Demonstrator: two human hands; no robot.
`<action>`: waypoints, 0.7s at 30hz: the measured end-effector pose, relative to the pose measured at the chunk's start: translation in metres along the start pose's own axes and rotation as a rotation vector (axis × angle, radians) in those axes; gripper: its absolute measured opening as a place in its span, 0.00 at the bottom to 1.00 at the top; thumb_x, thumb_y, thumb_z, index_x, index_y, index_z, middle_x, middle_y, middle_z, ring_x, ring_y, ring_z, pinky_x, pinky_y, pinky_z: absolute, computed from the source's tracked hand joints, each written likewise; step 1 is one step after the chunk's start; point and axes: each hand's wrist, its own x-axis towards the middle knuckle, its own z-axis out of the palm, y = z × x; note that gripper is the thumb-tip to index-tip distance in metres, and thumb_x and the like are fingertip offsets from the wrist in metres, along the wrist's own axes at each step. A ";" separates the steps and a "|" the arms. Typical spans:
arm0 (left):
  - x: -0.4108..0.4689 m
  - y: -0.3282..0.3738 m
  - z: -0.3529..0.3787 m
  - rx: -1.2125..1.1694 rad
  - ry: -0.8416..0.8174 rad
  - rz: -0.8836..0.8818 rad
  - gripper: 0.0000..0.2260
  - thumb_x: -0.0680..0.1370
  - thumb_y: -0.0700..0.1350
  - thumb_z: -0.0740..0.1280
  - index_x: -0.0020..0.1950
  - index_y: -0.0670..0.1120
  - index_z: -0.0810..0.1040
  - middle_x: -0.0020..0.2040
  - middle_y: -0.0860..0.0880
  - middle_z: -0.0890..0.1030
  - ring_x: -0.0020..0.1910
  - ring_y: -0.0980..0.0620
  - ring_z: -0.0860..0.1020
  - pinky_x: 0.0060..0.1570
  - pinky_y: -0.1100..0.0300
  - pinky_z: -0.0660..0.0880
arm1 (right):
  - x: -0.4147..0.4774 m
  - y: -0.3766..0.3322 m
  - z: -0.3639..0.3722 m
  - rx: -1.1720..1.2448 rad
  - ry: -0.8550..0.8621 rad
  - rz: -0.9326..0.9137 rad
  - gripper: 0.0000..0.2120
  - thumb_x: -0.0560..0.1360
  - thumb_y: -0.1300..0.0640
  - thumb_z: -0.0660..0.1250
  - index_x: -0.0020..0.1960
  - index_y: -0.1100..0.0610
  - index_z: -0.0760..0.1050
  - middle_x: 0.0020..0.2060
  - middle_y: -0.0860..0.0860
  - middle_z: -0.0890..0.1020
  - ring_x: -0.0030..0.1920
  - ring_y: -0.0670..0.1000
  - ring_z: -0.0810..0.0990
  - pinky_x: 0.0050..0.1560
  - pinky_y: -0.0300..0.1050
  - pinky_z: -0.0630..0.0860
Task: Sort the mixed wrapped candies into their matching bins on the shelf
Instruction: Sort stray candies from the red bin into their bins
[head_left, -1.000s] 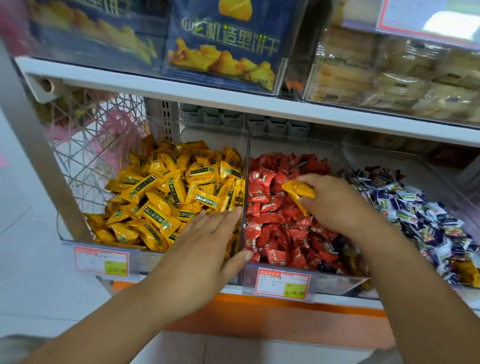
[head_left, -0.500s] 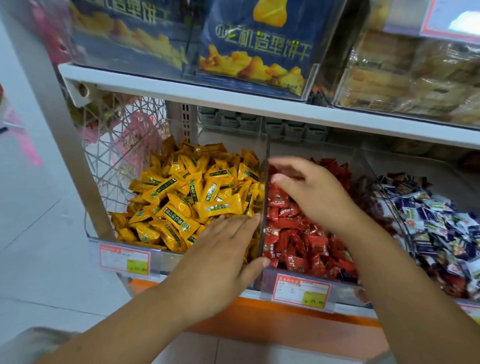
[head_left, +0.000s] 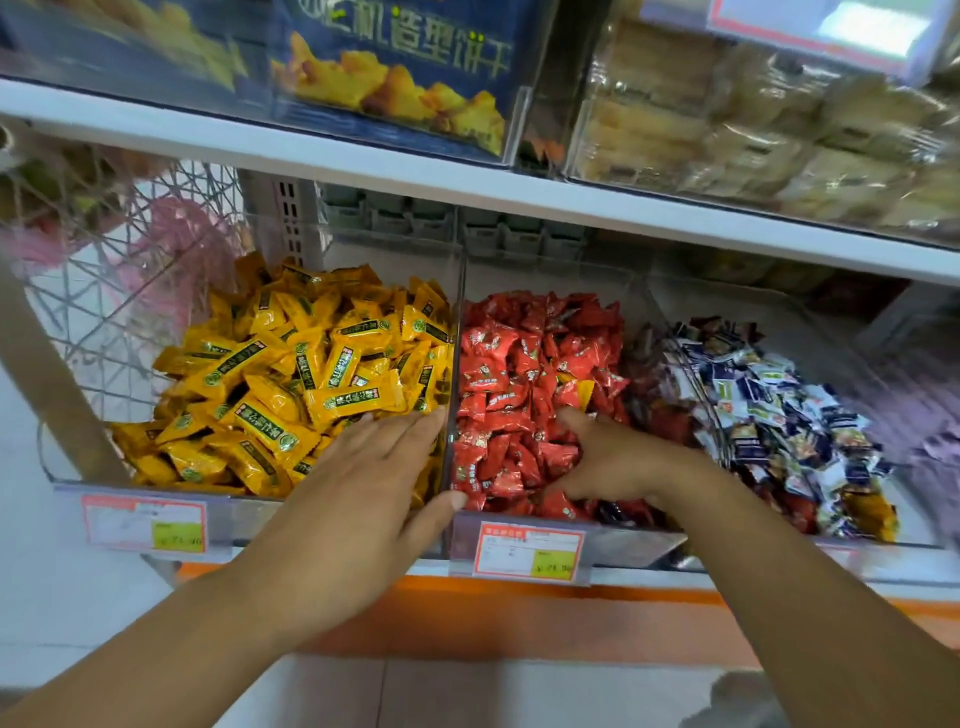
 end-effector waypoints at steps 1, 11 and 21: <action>0.000 0.000 -0.001 -0.009 -0.007 -0.006 0.32 0.77 0.64 0.51 0.74 0.47 0.66 0.68 0.50 0.75 0.67 0.53 0.67 0.70 0.63 0.51 | 0.000 0.001 0.001 0.055 0.019 0.003 0.47 0.71 0.55 0.73 0.79 0.49 0.46 0.76 0.54 0.59 0.70 0.53 0.67 0.62 0.39 0.69; 0.000 0.003 -0.005 0.086 -0.015 0.013 0.29 0.77 0.61 0.54 0.70 0.43 0.71 0.61 0.47 0.80 0.61 0.52 0.66 0.66 0.63 0.50 | -0.023 -0.015 -0.024 0.602 0.337 -0.170 0.23 0.69 0.65 0.74 0.56 0.45 0.71 0.36 0.40 0.75 0.32 0.37 0.72 0.29 0.24 0.68; 0.000 -0.002 -0.001 -0.022 0.003 0.034 0.30 0.78 0.63 0.53 0.74 0.47 0.66 0.66 0.50 0.75 0.64 0.55 0.65 0.67 0.63 0.54 | -0.025 -0.037 -0.040 0.592 0.364 -0.339 0.26 0.74 0.49 0.71 0.69 0.37 0.67 0.70 0.44 0.69 0.57 0.46 0.78 0.56 0.48 0.80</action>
